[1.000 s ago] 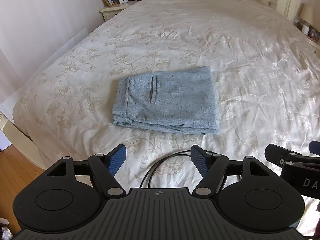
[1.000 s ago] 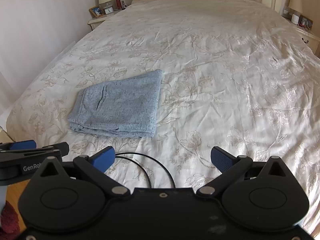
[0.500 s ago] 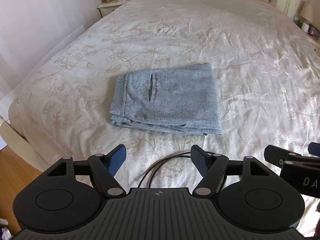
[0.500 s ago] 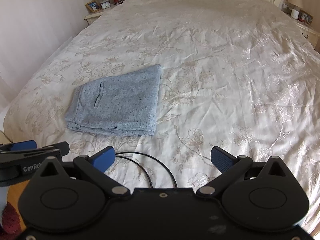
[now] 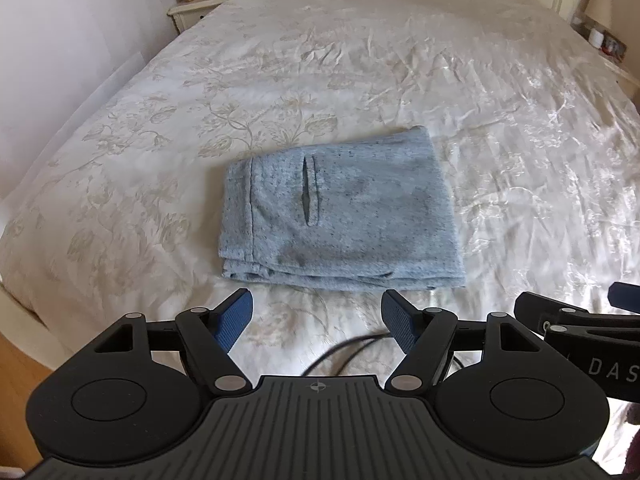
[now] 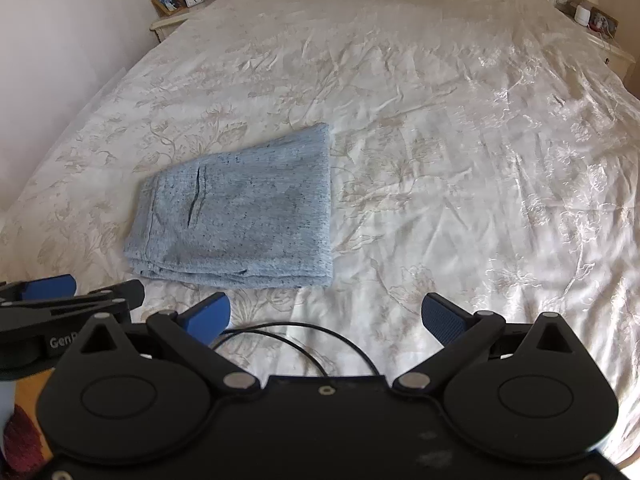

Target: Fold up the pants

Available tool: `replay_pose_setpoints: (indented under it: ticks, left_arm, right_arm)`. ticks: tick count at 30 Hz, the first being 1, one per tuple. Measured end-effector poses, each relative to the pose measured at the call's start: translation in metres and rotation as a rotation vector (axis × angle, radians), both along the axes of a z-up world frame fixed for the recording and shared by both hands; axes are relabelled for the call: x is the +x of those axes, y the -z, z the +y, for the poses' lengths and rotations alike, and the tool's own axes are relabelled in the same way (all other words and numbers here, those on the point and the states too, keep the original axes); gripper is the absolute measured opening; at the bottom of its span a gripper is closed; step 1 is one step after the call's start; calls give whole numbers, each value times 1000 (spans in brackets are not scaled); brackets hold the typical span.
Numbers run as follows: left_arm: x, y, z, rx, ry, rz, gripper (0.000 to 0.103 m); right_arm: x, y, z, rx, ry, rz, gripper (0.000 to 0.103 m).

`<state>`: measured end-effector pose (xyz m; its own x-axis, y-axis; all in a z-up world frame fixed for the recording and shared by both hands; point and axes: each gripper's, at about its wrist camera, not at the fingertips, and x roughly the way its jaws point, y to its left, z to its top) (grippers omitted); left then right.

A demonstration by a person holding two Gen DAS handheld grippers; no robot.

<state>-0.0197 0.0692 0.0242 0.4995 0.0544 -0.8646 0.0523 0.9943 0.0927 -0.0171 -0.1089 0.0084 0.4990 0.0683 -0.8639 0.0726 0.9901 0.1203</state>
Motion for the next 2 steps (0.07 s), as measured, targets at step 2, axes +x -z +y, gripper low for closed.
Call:
replay_pose_setpoints:
  ticks: [2]
  left_arm:
    - [8, 2, 6, -7, 11, 12, 70]
  right_arm:
    - [5, 2, 7, -4, 7, 10, 103]
